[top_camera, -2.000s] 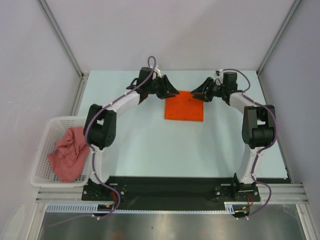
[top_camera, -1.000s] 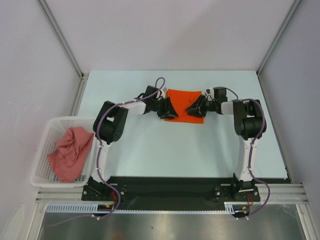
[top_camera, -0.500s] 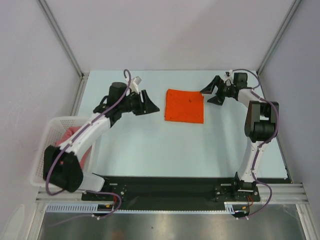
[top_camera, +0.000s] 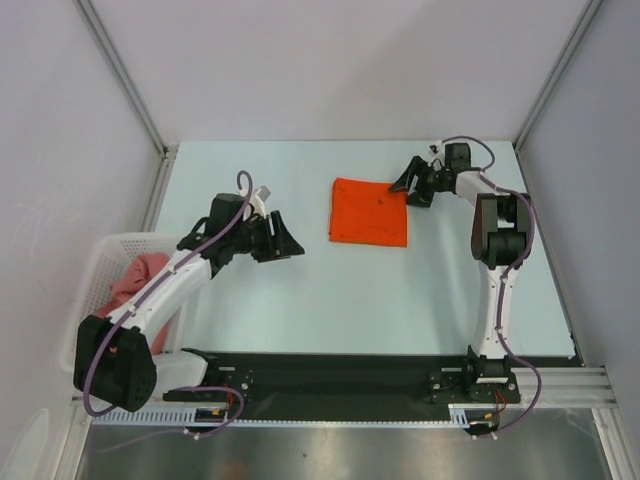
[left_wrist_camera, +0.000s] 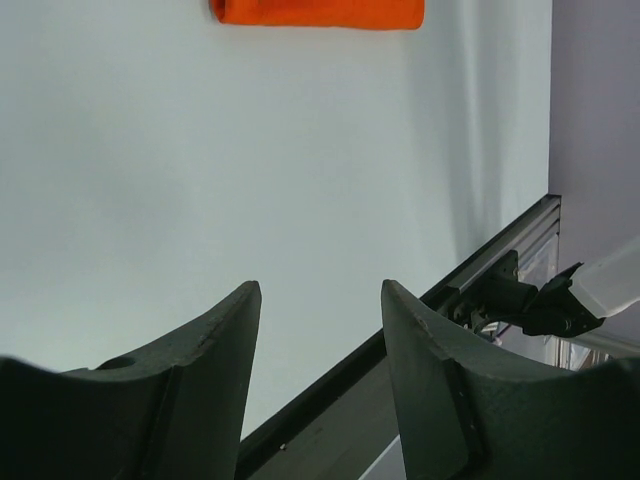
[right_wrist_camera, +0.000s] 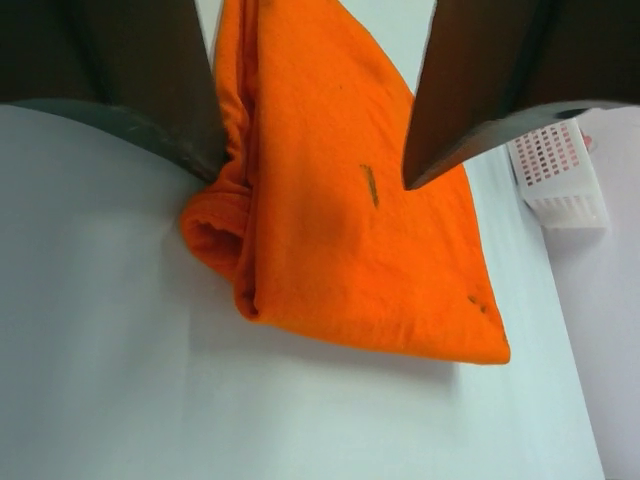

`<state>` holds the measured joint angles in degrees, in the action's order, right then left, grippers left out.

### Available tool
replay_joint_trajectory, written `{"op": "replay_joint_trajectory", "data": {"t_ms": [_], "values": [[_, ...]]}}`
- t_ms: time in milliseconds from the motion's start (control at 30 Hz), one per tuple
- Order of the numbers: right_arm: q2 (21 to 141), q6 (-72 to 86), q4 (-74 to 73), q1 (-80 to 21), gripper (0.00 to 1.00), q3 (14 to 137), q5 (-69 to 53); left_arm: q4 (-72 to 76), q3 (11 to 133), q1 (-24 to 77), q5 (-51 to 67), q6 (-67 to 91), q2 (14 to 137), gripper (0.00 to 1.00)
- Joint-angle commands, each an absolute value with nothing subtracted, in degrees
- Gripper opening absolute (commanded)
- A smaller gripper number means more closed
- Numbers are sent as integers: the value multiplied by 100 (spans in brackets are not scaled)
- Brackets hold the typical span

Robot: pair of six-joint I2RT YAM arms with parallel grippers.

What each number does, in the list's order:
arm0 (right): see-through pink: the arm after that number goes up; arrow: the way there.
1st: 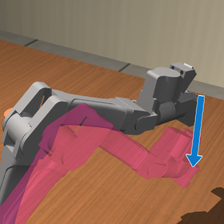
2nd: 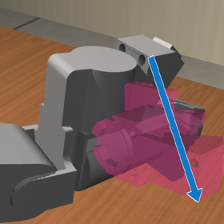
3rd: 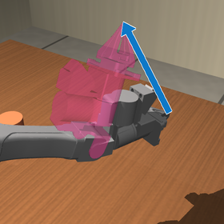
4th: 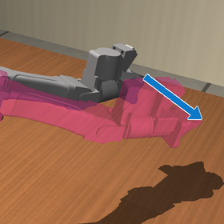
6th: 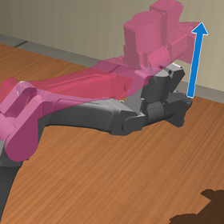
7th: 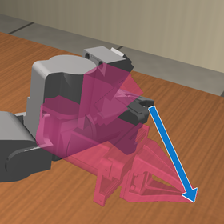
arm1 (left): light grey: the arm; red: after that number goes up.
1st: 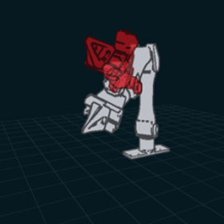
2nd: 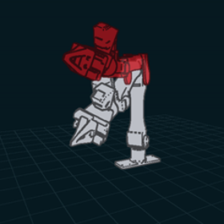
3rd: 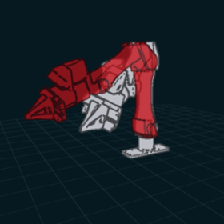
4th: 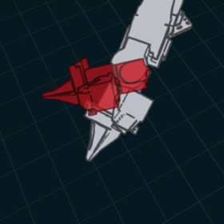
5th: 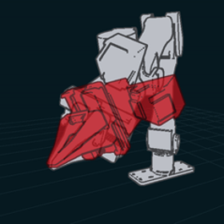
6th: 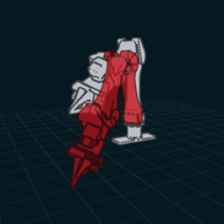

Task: Fold and stack the t-shirts
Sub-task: Neatly place the folded tshirt to the corner

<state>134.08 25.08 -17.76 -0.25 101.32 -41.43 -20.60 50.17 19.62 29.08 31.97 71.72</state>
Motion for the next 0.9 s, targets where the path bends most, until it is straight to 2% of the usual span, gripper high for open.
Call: {"op": "replay_joint_trajectory", "data": {"t_ms": [0, 67, 133, 167, 233, 267, 433, 533, 667, 733, 867], "values": [[13535, 2460, -1934, -246, 72, 9925, -4043, -2013, 4940, 1811, 2883, 3190, 6917, 57], [13456, 2610, -1820, -281, 61, 9774, -4078, -1995, 4939, 1714, 2918, 3182, 6987, 57], [13282, 2602, -1828, -273, 55, 9599, -3833, -1925, 4957, 1644, 3006, 3173, 7066, 57], [13202, 2515, -1854, -264, 41, 9554, -3606, -1890, 4966, 1626, 3041, 3164, 7110, 57], [13114, 2444, -1959, -150, 20, 9536, -3411, -1776, 4957, 1582, 3155, 3173, 7268, 57], [13061, 2382, -2212, -106, 0, 9588, -3158, -1723, 4940, 1573, 3225, 3190, 7382, 57], [12806, 2014, -2952, 351, 0, 9782, -2208, -1301, 4843, 1538, 3436, 3164, 7602, 57], [12884, 1180, -3435, 509, 0, 10264, -1365, -1187, 4816, 1529, 3524, 3103, 7873, 57], [13884, 90, -5084, 658, 0, 12291, 539, -967, 4746, 1485, 3770, 3102, 8190, 57], [14498, -270, -5360, 738, 0, 13347, 973, -818, 4667, 1477, 3858, 3129, 8279, 57], [14923, -1114, -5021, 949, 0, 13895, 1667, -563, 4518, 1477, 3937, 3234, 8455, 56]]}}
